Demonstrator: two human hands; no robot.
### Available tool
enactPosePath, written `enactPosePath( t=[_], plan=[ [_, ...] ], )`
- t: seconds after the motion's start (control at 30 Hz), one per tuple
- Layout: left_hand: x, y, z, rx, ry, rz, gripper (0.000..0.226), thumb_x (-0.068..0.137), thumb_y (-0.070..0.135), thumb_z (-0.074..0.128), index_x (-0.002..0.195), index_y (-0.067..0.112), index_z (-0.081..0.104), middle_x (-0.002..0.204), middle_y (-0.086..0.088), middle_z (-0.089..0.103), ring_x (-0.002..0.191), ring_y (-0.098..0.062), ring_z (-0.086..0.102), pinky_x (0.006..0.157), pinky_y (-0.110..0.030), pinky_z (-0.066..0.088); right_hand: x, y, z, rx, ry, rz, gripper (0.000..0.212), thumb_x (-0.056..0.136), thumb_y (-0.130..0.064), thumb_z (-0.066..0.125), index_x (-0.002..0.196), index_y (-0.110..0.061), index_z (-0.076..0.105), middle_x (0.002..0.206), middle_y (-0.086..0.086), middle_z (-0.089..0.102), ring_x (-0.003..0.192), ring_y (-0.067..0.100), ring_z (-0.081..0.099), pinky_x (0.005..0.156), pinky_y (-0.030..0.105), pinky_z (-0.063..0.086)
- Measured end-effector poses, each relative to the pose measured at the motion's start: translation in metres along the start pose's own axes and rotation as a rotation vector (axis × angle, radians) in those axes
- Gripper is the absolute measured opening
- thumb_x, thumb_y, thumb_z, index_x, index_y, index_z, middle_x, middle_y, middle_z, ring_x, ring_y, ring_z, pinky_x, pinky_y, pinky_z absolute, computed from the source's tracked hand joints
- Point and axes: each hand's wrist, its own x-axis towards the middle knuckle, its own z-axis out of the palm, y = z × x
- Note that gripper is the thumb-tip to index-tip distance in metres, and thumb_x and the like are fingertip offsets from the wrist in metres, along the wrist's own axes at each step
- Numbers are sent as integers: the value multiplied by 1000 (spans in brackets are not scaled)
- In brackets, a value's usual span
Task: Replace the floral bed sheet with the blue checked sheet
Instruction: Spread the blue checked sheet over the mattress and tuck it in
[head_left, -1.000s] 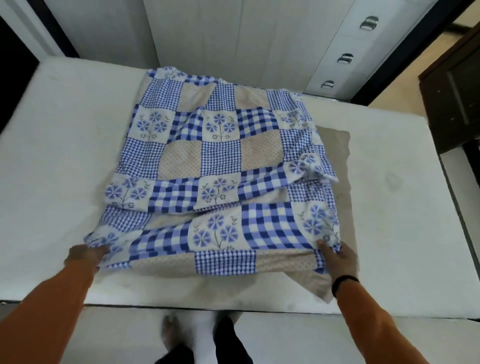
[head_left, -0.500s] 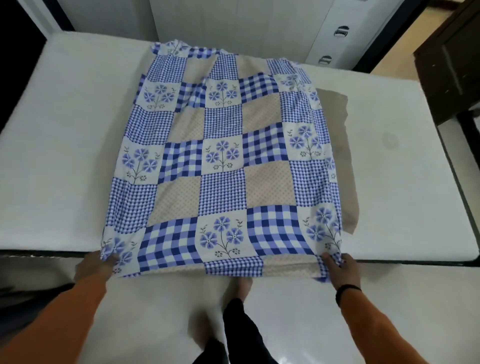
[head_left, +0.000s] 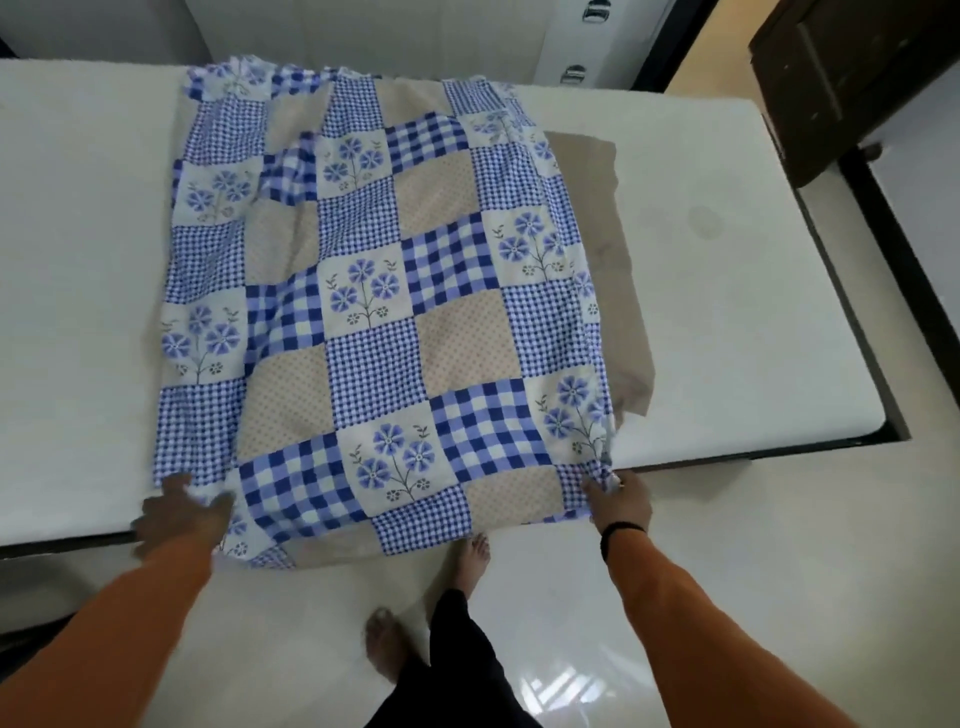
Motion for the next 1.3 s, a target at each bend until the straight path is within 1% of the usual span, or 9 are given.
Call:
enactPosePath(
  t=[0.17, 0.33, 0.5, 0.6, 0.73, 0.83, 1.07, 1.2, 1.3],
  plan=[
    [-92, 155, 33, -6, -301, 512, 13, 94, 30, 65, 92, 18, 68, 91, -6, 70, 94, -37, 65, 74, -31, 44, -7, -6, 0, 88, 11, 6, 24, 87, -19, 75, 106, -6, 65, 97, 11, 66, 90, 28, 62, 80, 33, 47],
    [-184, 284, 112, -1, -607, 736, 30, 97, 47, 62, 99, 17, 68, 103, -6, 70, 88, -25, 65, 80, -40, 53, 9, -10, -3, 80, -61, -66, 13, 89, -17, 72, 98, -9, 67, 96, 9, 69, 90, 27, 64, 78, 33, 50],
    [-244, 364, 167, 120, -455, 634, 61, 81, 79, 58, 72, 18, 57, 70, -1, 62, 64, -22, 61, 52, -29, 42, 21, -9, -7, 38, -128, -90, 11, 88, -17, 72, 85, -9, 65, 81, 7, 67, 78, 27, 63, 65, 32, 45],
    [-251, 381, 186, 176, -399, 570, 69, 76, 84, 57, 83, 16, 65, 76, -2, 65, 69, -24, 65, 54, -31, 42, 21, -6, -11, 63, -178, -71, 5, 87, -15, 70, 86, -12, 66, 80, 2, 69, 75, 19, 65, 66, 29, 51],
    [-253, 384, 191, 207, -304, 565, 57, 83, 73, 59, 76, 17, 67, 68, -2, 64, 59, -22, 61, 51, -30, 47, 16, 0, -12, 39, -257, -37, 8, 87, -12, 69, 87, -8, 63, 81, 6, 68, 74, 16, 63, 61, 24, 48],
    [-252, 381, 187, 159, -324, 600, 45, 95, 50, 60, 63, 19, 58, 54, 0, 52, 46, -19, 49, 44, -25, 36, 13, 8, -12, 36, -258, 36, 11, 84, -14, 71, 85, -9, 61, 80, 4, 68, 76, 16, 65, 61, 28, 52],
    [-247, 369, 176, 120, -333, 675, 42, 103, 32, 52, 63, 20, 48, 56, 1, 43, 49, -17, 41, 43, -27, 24, 23, 12, -19, 8, -222, 74, 21, 82, -21, 79, 86, -10, 62, 81, 4, 66, 79, 22, 63, 58, 24, 44],
    [-239, 367, 175, 115, -437, 746, 40, 106, 22, 49, 66, 20, 47, 65, 0, 48, 61, -23, 50, 50, -33, 36, 26, -7, -19, 37, -71, -121, 42, 82, -33, 82, 116, -20, 61, 114, -2, 53, 100, 20, 59, 85, 36, 54],
    [-229, 362, 171, 67, -505, 769, 31, 106, 24, 49, 81, 11, 62, 74, -5, 63, 64, -23, 57, 59, -42, 52, 37, -39, -18, 93, 31, -383, 22, 92, -21, 71, 113, -16, 65, 110, -4, 55, 99, 22, 62, 85, 46, 57]
  ],
)
